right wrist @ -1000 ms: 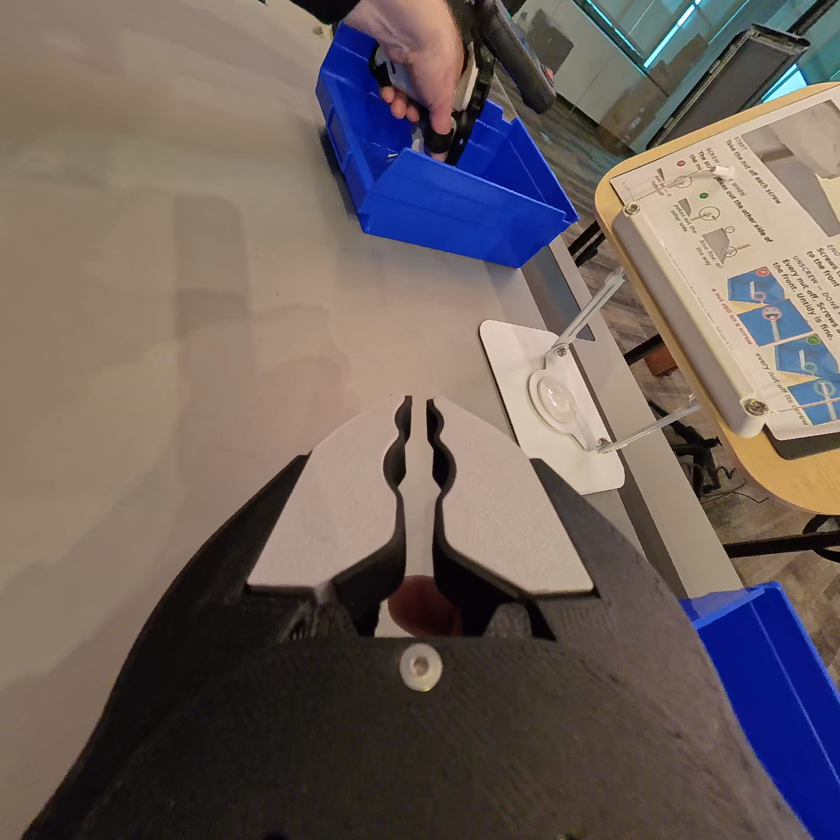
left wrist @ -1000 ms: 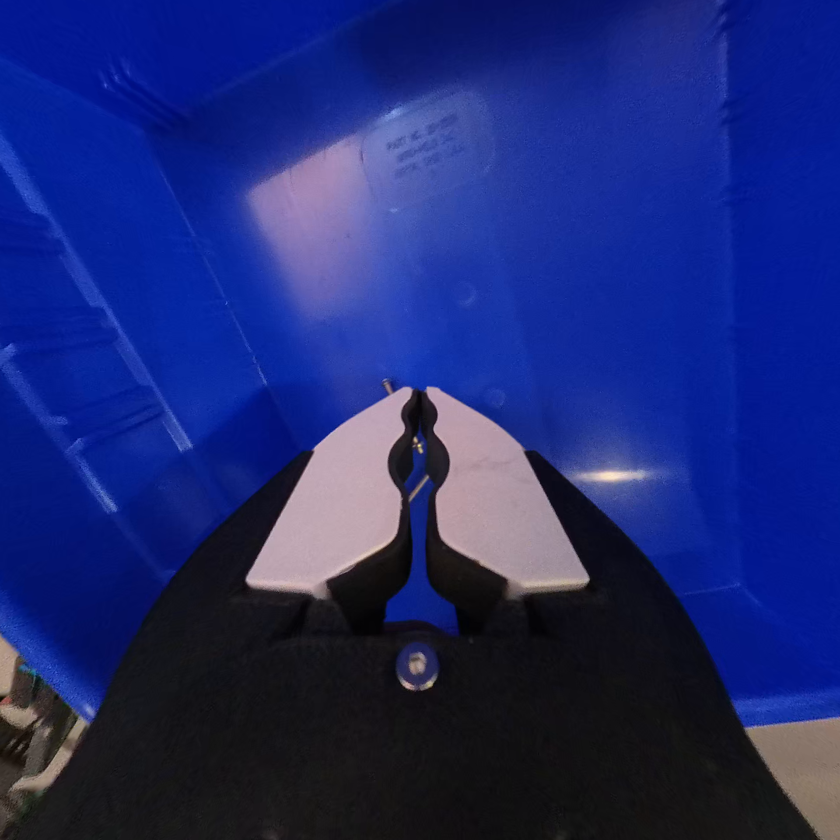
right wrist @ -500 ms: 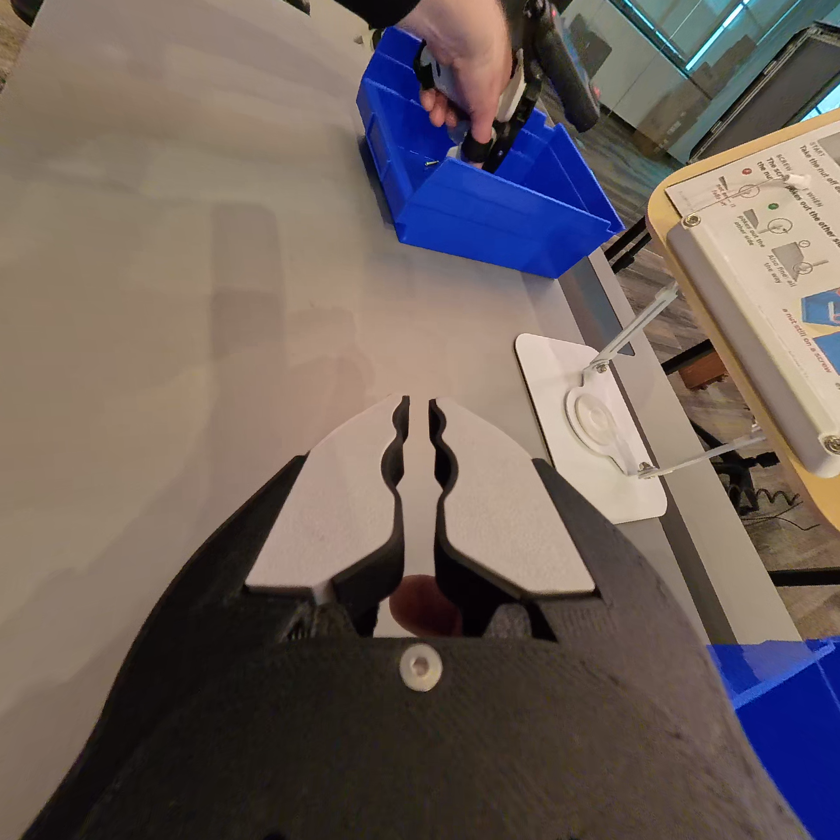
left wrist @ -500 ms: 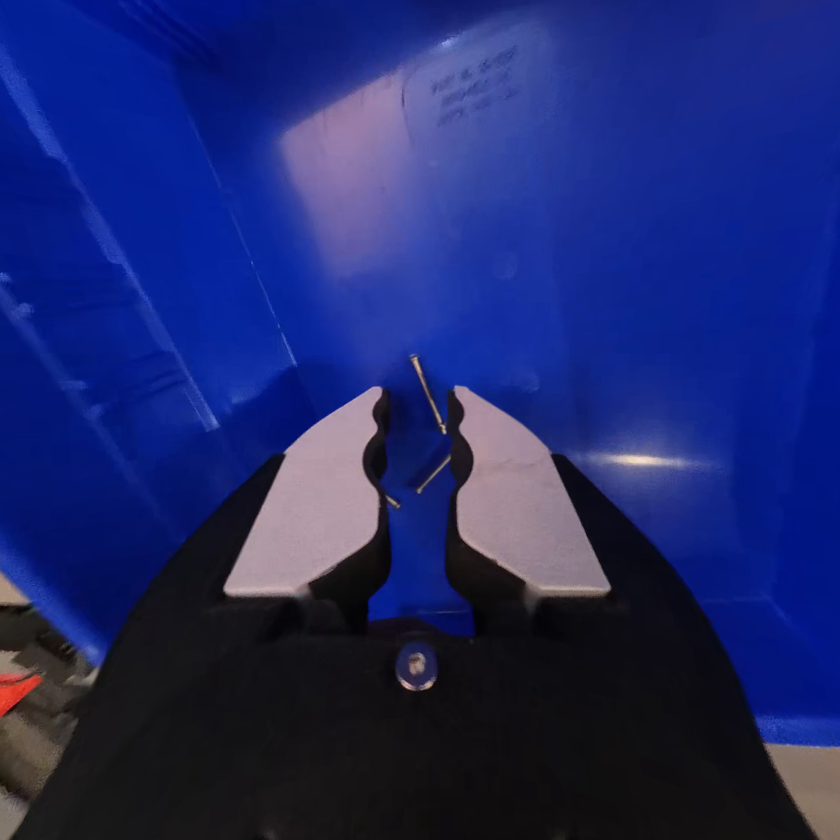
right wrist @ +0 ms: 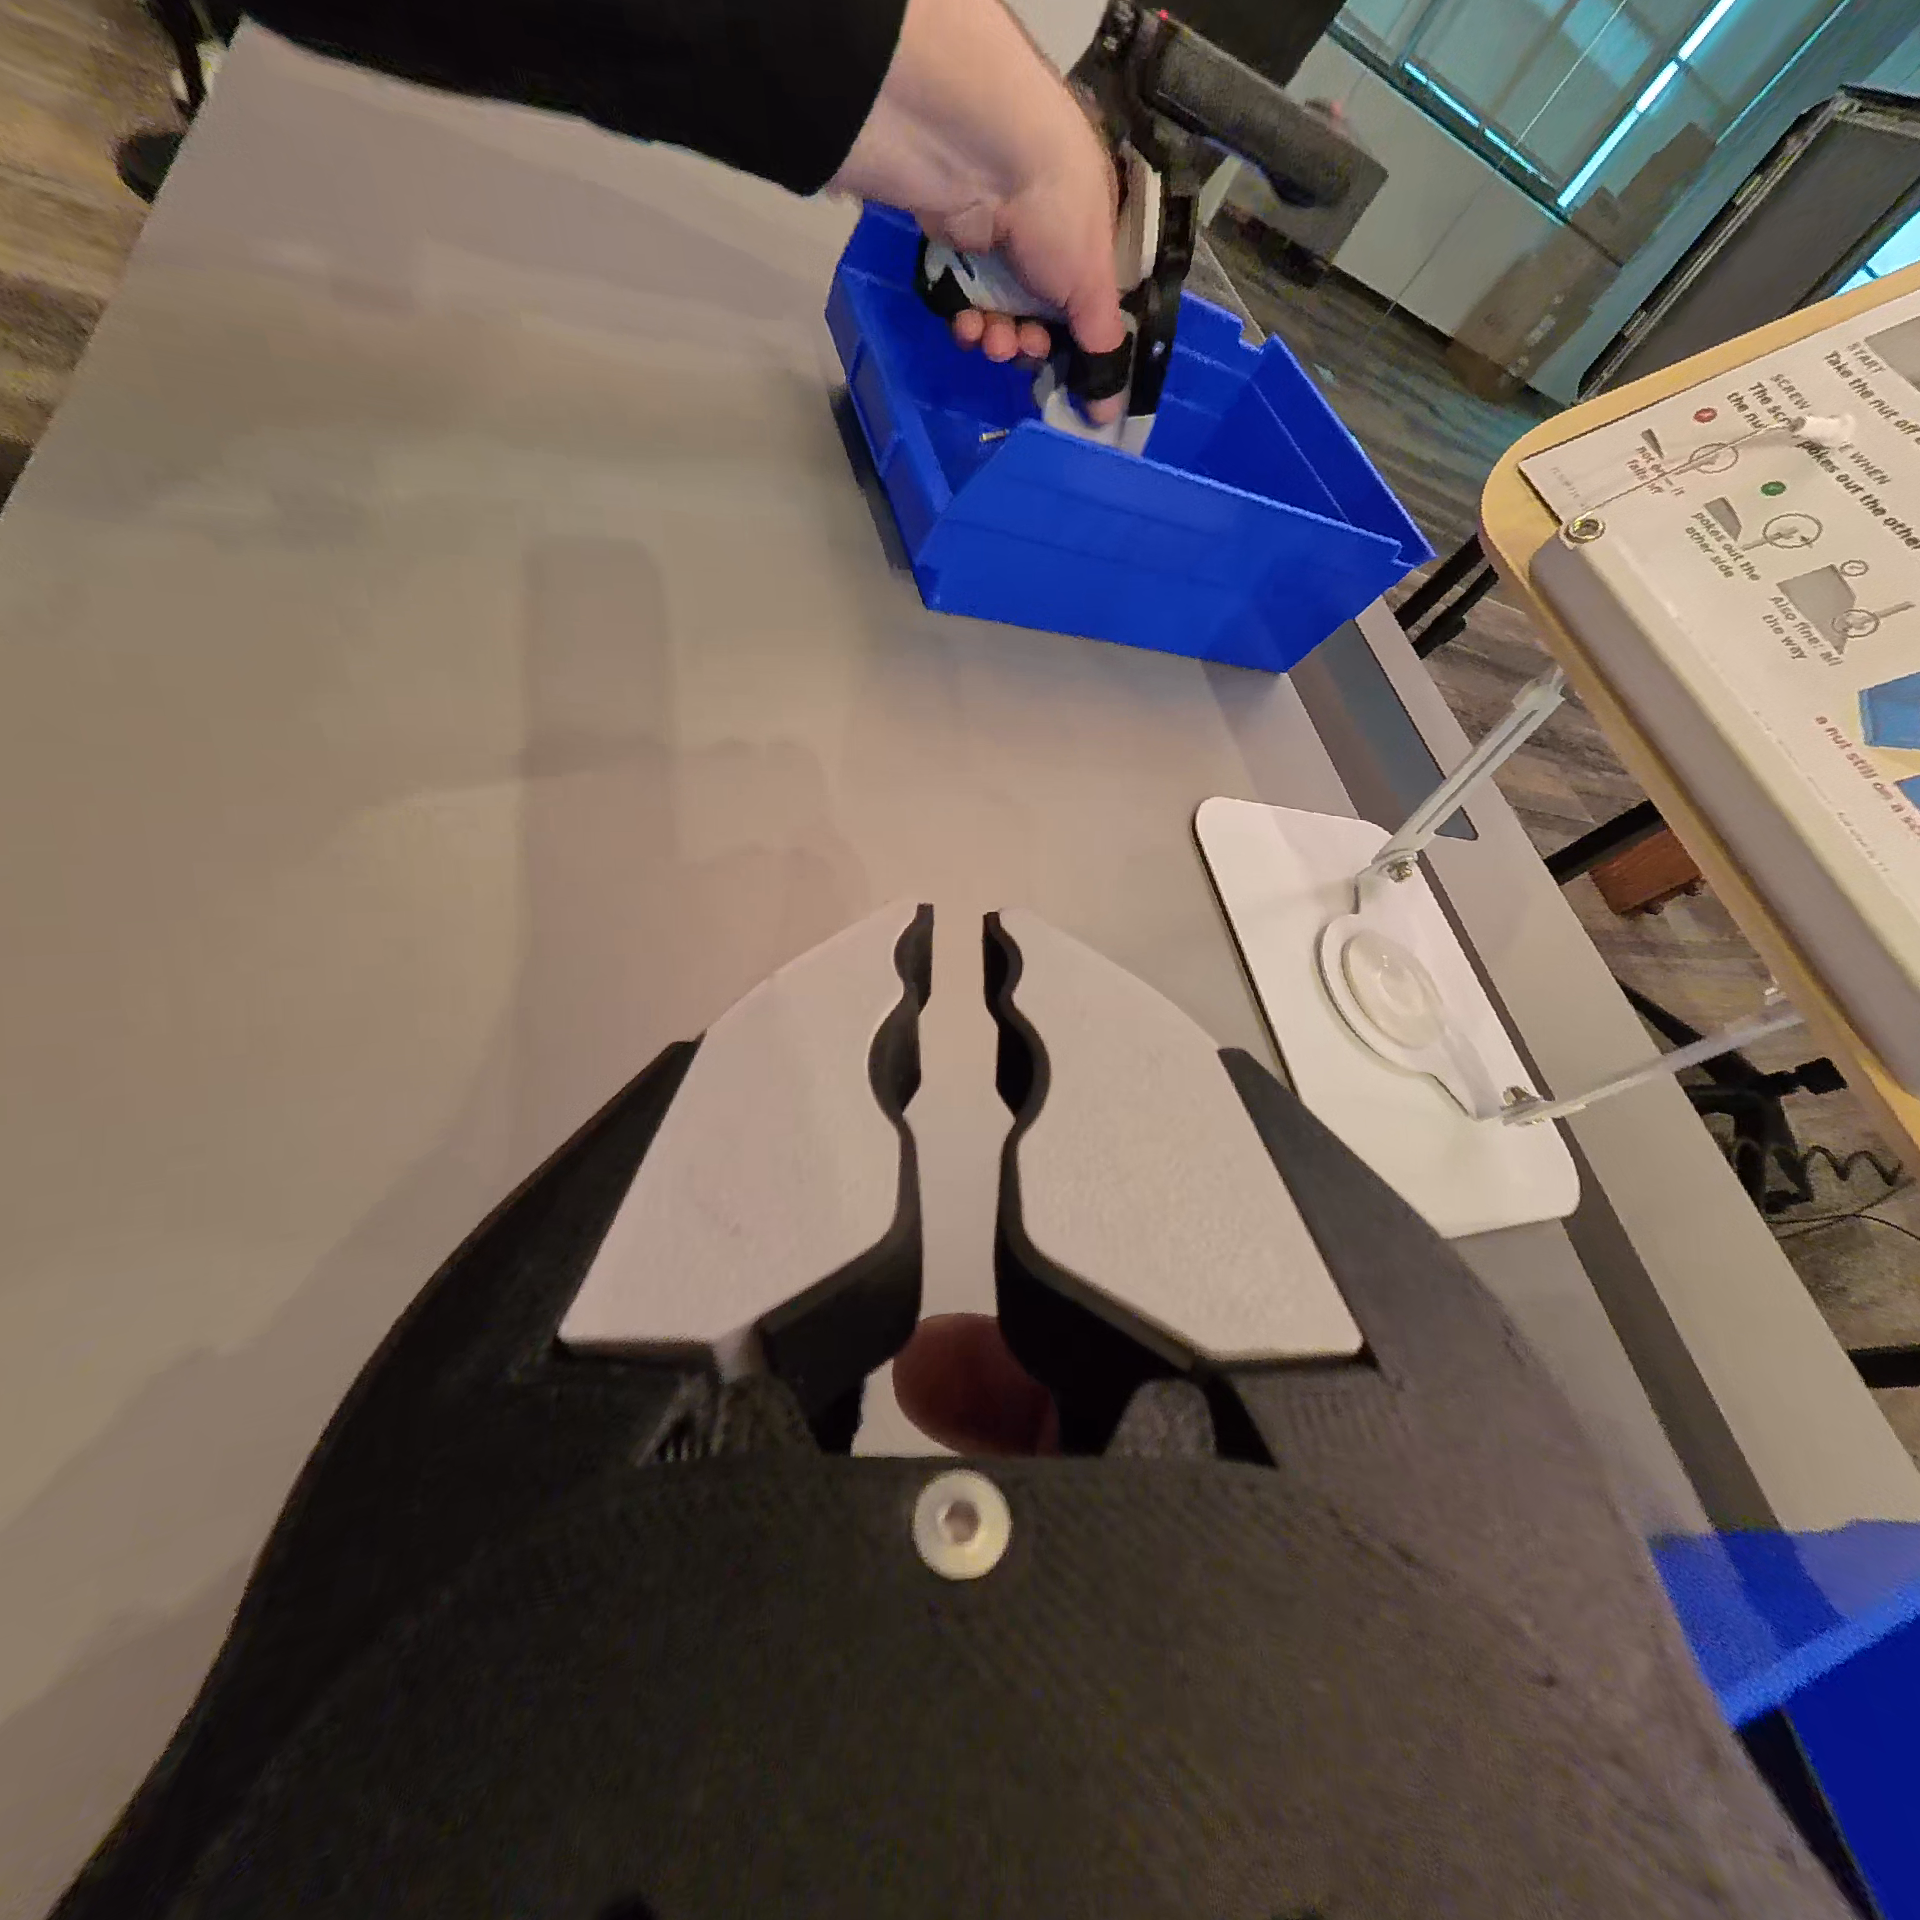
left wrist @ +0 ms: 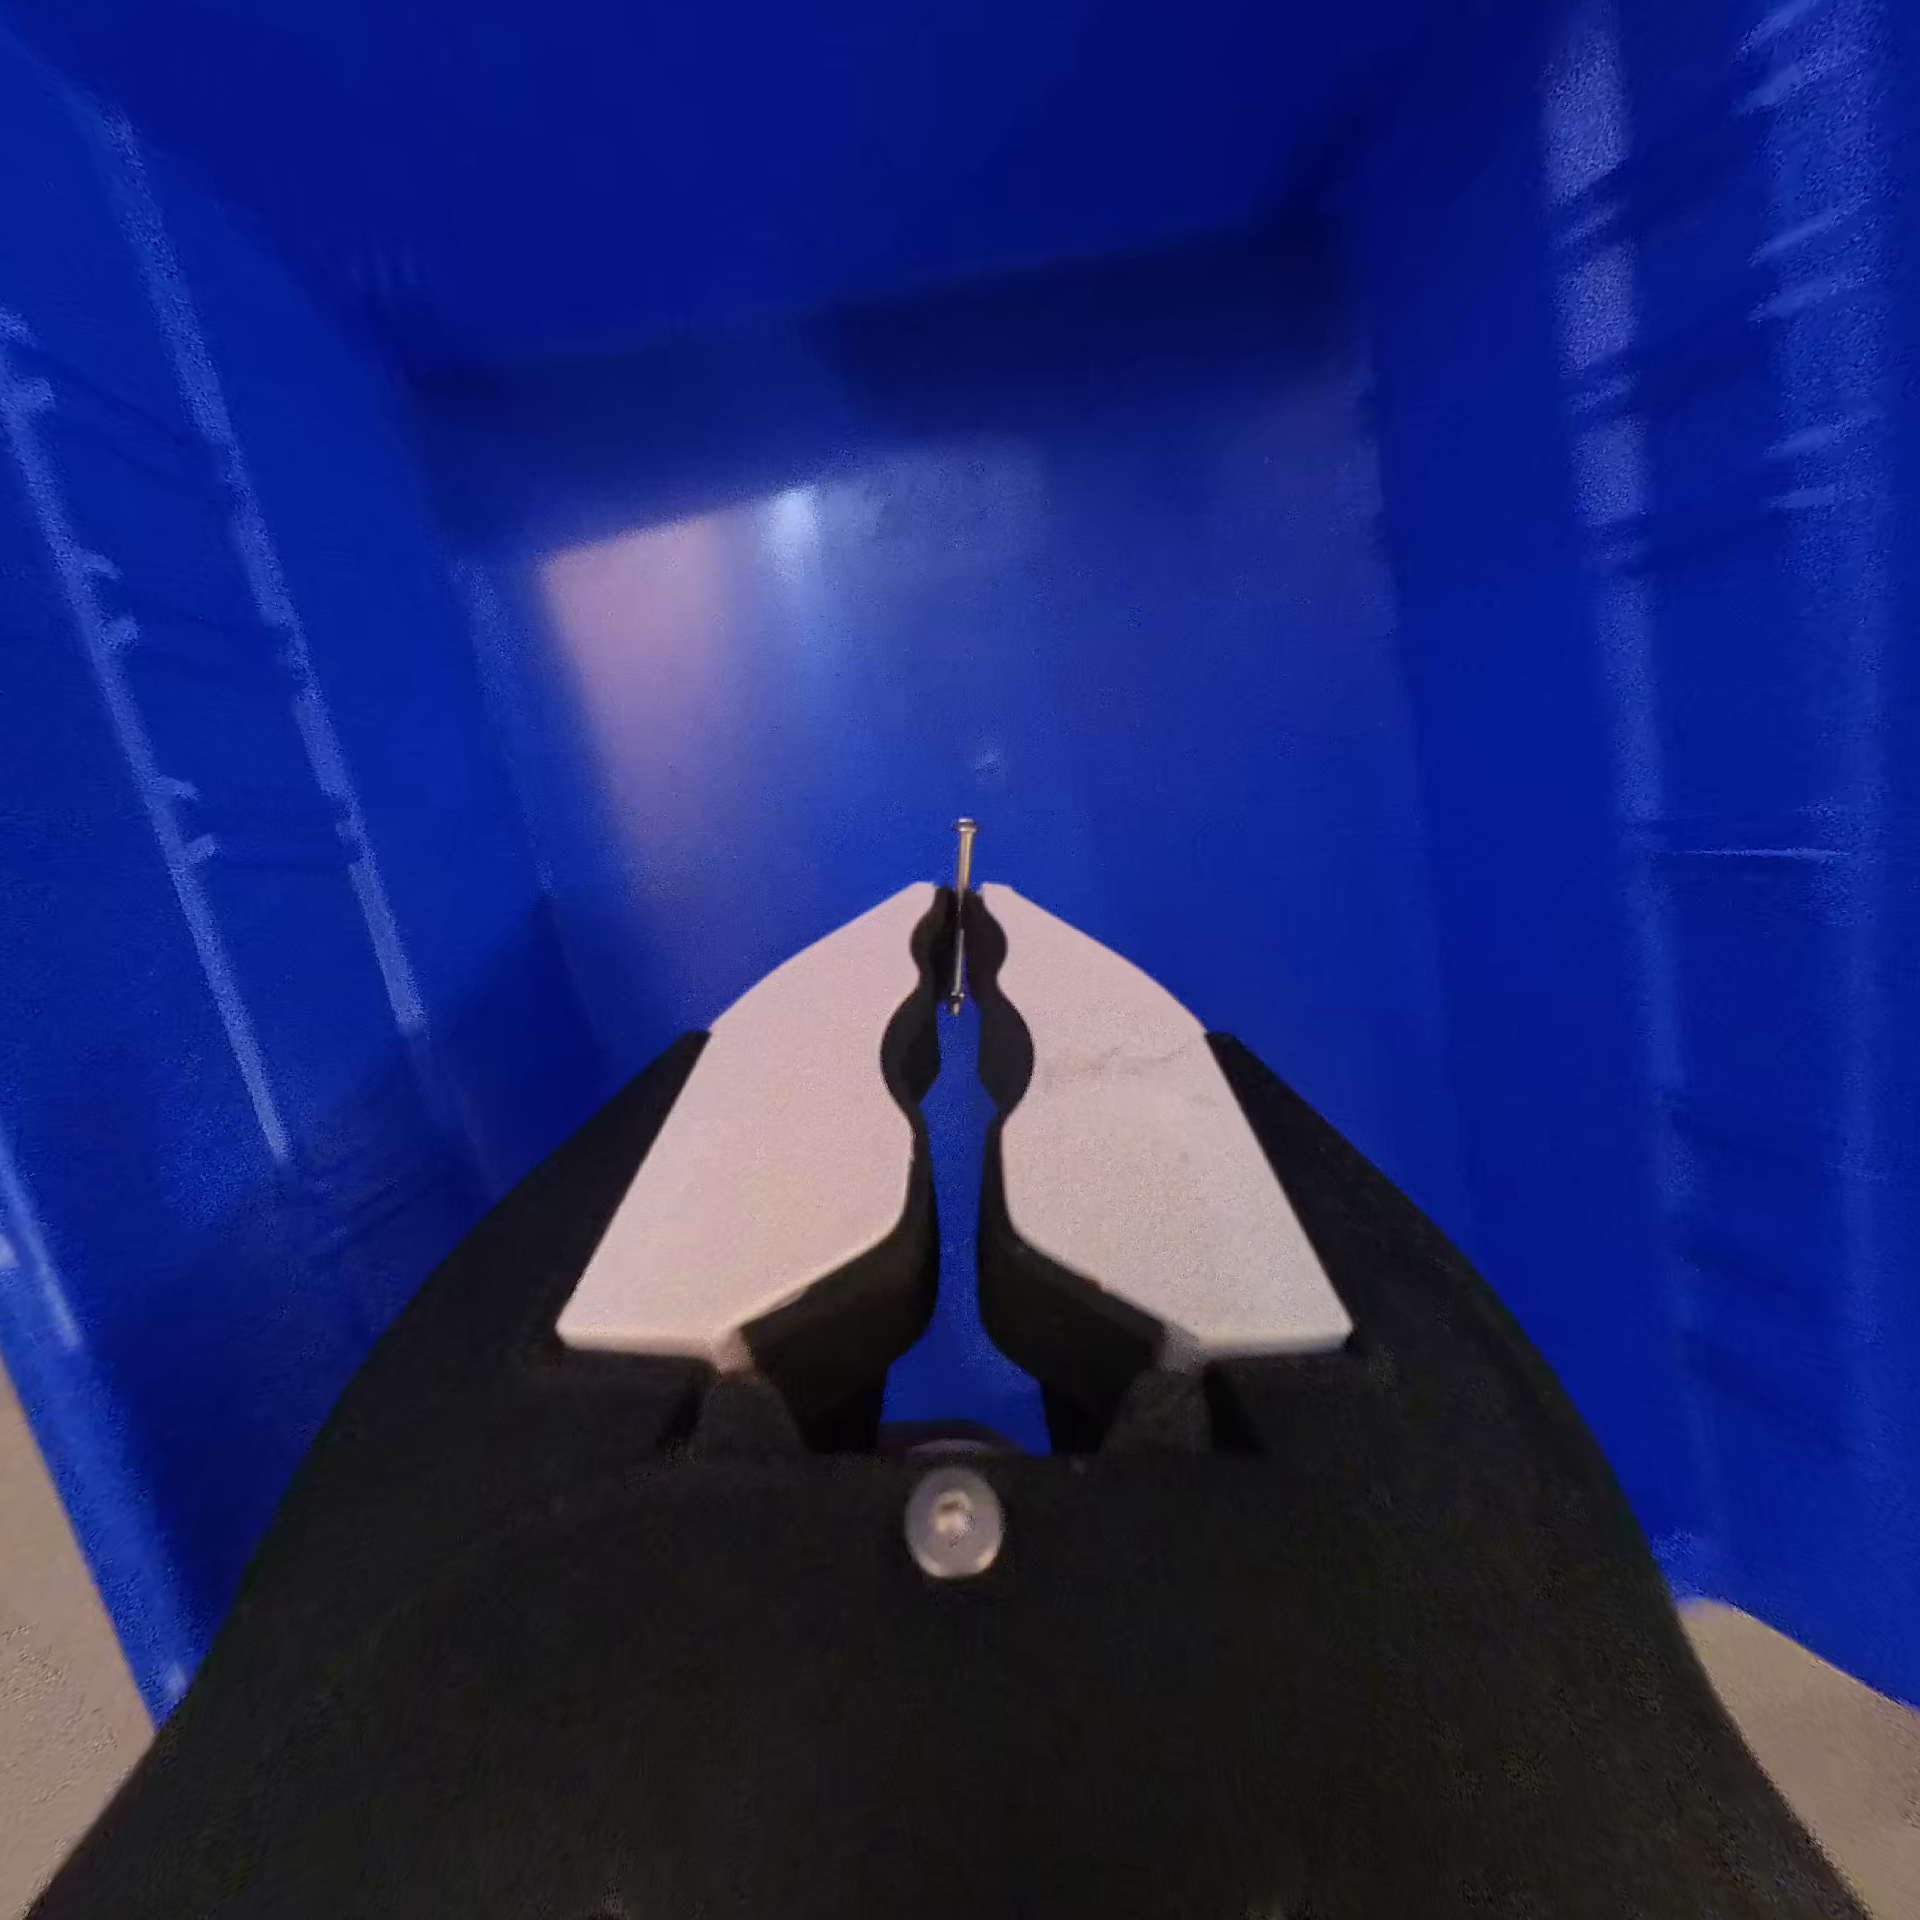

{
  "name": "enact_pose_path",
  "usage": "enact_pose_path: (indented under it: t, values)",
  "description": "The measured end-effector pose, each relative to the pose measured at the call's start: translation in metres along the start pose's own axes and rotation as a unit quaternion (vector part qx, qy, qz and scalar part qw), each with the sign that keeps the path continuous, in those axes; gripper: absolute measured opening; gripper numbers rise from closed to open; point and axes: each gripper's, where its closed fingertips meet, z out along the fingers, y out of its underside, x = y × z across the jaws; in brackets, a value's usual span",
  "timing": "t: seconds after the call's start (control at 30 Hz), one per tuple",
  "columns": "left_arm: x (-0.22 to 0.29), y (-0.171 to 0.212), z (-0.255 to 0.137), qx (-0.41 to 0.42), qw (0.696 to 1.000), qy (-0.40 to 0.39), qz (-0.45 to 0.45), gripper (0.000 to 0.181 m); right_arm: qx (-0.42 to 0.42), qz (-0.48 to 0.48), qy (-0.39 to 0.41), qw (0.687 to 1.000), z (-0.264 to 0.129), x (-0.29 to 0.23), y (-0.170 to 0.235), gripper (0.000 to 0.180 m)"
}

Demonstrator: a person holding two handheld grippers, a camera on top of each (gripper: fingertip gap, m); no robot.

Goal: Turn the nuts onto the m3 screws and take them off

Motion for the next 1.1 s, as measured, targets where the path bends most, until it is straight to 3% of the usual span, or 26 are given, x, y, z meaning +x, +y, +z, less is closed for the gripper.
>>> enact_pose_path:
  t: [0.1, 0.17, 0.27, 0.4, 0.53, 0.6, 0.7, 0.9, 1.0, 1.1]
  values:
    - [0.043, -0.027, -0.053, 0.147, 0.983, 0.112, -0.010, 0.002, 0.039, 0.033, -0.005, 0.999, 0.008, 0.001, -0.014, 0.014]
    - [0.085, -0.036, -0.104, 0.251, 0.944, 0.214, -0.002, 0.001, 0.072, 0.063, -0.004, 0.995, 0.016, 0.003, -0.030, 0.016]
    - [0.148, -0.020, -0.163, 0.338, 0.884, 0.319, 0.037, 0.002, 0.106, 0.099, -0.008, 0.989, 0.034, 0.007, -0.049, 0.021]
    - [0.233, 0.019, -0.214, 0.397, 0.793, 0.455, 0.076, 0.001, 0.145, 0.156, -0.022, 0.977, 0.058, 0.012, -0.070, 0.029]
    - [0.294, 0.058, -0.217, 0.379, 0.741, 0.546, 0.098, 0.001, 0.193, 0.217, -0.037, 0.956, 0.067, 0.022, -0.085, 0.031]
    - [0.309, 0.066, -0.208, 0.376, 0.736, 0.553, 0.105, 0.001, 0.208, 0.235, -0.048, 0.948, 0.067, 0.024, -0.091, 0.030]
    - [0.322, 0.075, -0.210, 0.376, 0.700, 0.601, 0.089, 0.001, 0.204, 0.237, -0.047, 0.949, 0.068, 0.025, -0.091, 0.029]
    - [0.341, 0.087, -0.204, 0.362, 0.687, 0.620, 0.114, 0.002, 0.212, 0.244, -0.058, 0.945, 0.066, 0.024, -0.094, 0.019]
    - [0.342, 0.087, -0.202, 0.364, 0.681, 0.626, 0.109, 0.001, 0.215, 0.248, -0.062, 0.943, 0.065, 0.022, -0.093, 0.005]
    - [0.342, 0.089, -0.200, 0.367, 0.676, 0.630, 0.109, 0.002, 0.204, 0.243, -0.056, 0.947, 0.066, 0.021, -0.090, 0.005]
